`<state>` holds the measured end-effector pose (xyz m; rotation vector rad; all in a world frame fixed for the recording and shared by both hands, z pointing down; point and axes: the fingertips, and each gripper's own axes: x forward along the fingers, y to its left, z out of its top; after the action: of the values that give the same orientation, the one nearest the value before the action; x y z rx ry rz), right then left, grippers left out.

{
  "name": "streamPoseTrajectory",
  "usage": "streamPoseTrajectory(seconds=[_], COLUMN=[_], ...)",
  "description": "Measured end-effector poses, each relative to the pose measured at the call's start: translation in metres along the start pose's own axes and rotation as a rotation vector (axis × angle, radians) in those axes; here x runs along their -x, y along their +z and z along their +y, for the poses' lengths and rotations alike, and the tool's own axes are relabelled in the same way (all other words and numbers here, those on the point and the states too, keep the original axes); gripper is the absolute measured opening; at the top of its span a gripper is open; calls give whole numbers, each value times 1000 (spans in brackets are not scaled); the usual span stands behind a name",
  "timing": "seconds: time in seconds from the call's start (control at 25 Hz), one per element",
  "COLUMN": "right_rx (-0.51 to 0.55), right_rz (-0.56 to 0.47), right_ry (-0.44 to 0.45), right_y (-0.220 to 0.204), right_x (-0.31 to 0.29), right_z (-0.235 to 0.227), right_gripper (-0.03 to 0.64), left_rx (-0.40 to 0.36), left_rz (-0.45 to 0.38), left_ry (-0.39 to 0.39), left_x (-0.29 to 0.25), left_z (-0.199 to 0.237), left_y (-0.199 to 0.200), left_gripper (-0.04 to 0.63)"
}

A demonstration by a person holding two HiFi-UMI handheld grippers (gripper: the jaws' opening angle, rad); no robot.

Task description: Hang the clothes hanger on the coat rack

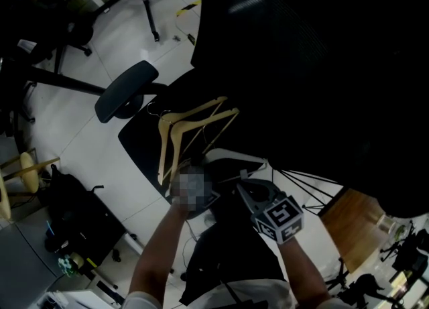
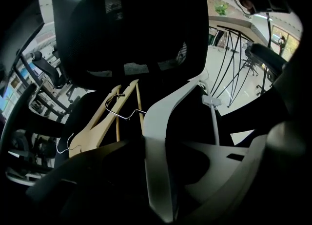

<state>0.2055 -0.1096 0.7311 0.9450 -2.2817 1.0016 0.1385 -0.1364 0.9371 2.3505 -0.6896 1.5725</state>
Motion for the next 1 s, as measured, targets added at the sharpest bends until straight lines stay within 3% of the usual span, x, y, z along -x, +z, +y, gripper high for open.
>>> streamPoseTrajectory(seconds=[0.2, 0.44, 0.8, 1.0], right_rx=[24, 71, 175, 274], right_rz=[3, -11, -48, -43], right_ry=[-1, 23, 97, 154], right_y=[-3, 2, 32, 53], right_x=[5, 10, 23, 31], right_z=[11, 40, 111, 169], right_gripper=[6, 6, 6, 6], left_rx=[50, 62, 259, 339], left_rz=[-74, -85, -116, -128], left_ry=[64, 144, 283, 423], left_x=[26, 69, 169, 242], left_z=[4, 7, 21, 41], left_y=[2, -18, -56, -82], left_gripper=[138, 138, 137, 137])
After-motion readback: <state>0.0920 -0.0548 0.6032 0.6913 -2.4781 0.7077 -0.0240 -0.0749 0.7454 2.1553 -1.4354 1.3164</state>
